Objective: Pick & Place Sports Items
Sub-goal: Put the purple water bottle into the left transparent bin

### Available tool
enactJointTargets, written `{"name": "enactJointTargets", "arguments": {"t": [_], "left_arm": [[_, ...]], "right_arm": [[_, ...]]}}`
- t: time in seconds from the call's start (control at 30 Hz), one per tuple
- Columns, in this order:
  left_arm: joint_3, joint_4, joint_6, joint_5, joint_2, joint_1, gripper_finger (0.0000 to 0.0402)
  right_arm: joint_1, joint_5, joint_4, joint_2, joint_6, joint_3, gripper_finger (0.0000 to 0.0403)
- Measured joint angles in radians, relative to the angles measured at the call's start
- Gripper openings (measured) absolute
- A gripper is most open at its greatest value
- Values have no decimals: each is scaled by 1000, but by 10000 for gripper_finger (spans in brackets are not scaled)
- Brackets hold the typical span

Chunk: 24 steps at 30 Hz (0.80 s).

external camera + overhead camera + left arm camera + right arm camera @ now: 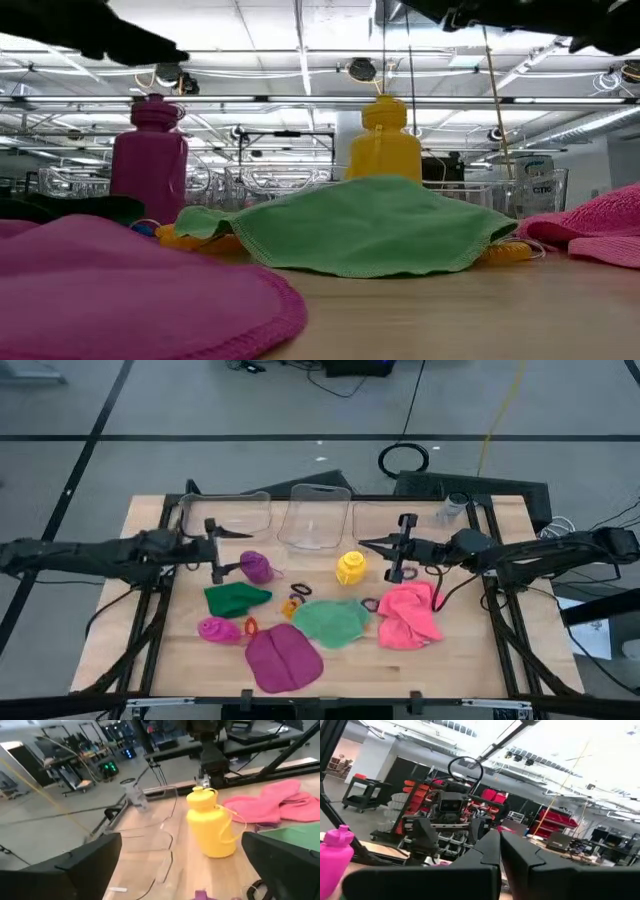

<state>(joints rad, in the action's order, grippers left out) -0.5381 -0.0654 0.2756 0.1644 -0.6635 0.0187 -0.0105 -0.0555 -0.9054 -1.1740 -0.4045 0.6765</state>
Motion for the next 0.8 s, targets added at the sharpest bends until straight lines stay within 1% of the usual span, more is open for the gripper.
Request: {"name": "enactJointTargets", "arguments": {"t": [0.13,0.27,0.43,0.57,0.67,0.8], "left_arm": [[-59,-127,-63,-23,-61,34,349],[-79,-219,-117,-117,-102,83,349],[-81,-234,-135,-220,-116,153,349],[-81,-287,-166,-300,-116,198,349],[-81,-325,-193,-304,-116,220,349],[-81,-331,-198,-304,-117,238,349]], "right_arm": [[-13,1,5,0,26,0,0],[-23,0,20,0,56,0,0],[-23,1,35,0,80,0,0],[-23,0,51,0,117,0,0],[-23,1,57,0,131,0,0],[-23,1,72,0,131,0,0]]}}
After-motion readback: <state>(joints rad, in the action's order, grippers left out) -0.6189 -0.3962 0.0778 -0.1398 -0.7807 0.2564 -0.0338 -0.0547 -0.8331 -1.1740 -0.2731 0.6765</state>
